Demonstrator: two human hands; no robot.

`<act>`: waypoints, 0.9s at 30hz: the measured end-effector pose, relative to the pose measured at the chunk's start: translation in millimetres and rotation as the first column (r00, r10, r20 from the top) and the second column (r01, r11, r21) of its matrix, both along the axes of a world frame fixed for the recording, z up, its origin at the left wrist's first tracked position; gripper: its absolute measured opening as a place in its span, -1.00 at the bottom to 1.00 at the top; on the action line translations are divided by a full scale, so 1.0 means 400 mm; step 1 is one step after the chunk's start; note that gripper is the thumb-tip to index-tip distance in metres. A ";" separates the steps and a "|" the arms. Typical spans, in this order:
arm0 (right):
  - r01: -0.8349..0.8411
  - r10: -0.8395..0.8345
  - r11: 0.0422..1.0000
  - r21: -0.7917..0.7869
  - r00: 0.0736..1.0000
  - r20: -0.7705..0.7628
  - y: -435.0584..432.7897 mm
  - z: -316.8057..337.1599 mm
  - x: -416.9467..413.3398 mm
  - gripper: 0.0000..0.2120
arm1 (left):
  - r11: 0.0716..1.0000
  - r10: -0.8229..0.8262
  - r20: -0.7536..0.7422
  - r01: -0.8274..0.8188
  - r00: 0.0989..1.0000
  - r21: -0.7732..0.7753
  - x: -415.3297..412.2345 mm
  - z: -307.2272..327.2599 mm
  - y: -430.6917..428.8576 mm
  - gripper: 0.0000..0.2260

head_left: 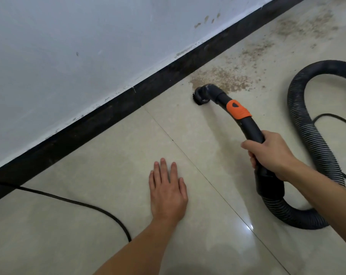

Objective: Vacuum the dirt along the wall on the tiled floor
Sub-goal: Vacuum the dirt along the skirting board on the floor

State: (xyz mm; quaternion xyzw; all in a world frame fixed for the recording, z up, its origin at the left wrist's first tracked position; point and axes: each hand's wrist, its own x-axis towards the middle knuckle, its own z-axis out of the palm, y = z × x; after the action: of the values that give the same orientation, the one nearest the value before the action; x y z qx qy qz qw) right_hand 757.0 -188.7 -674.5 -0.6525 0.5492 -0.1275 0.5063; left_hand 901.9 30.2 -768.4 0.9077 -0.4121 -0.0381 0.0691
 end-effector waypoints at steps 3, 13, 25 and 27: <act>0.072 -0.072 0.997 -0.007 0.997 0.019 -0.041 -0.001 0.035 -0.87 | 1.000 0.001 0.000 -0.001 1.000 0.002 0.000 -0.004 -0.002 -0.52; 0.084 -0.108 0.980 0.181 0.986 0.124 -0.143 0.031 0.199 -0.87 | 1.000 -0.013 -0.013 0.013 1.000 0.008 0.001 -0.009 -0.002 -0.52; -0.064 0.066 0.997 0.044 0.997 -0.046 -0.084 0.076 0.113 -0.89 | 1.000 -0.014 -0.017 0.014 1.000 -0.009 0.004 -0.009 0.001 -0.52; -0.142 0.146 0.988 0.052 0.986 -0.078 -0.061 0.082 0.094 -0.89 | 1.000 -0.011 -0.018 0.011 1.000 -0.009 0.004 -0.008 0.000 -0.52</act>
State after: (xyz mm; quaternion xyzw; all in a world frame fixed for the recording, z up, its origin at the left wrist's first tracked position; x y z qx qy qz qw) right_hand 794.8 -213.0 -641.8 -0.6834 0.5236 -0.0511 0.5062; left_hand 903.7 30.1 -771.7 0.9047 -0.4167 -0.0449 0.0764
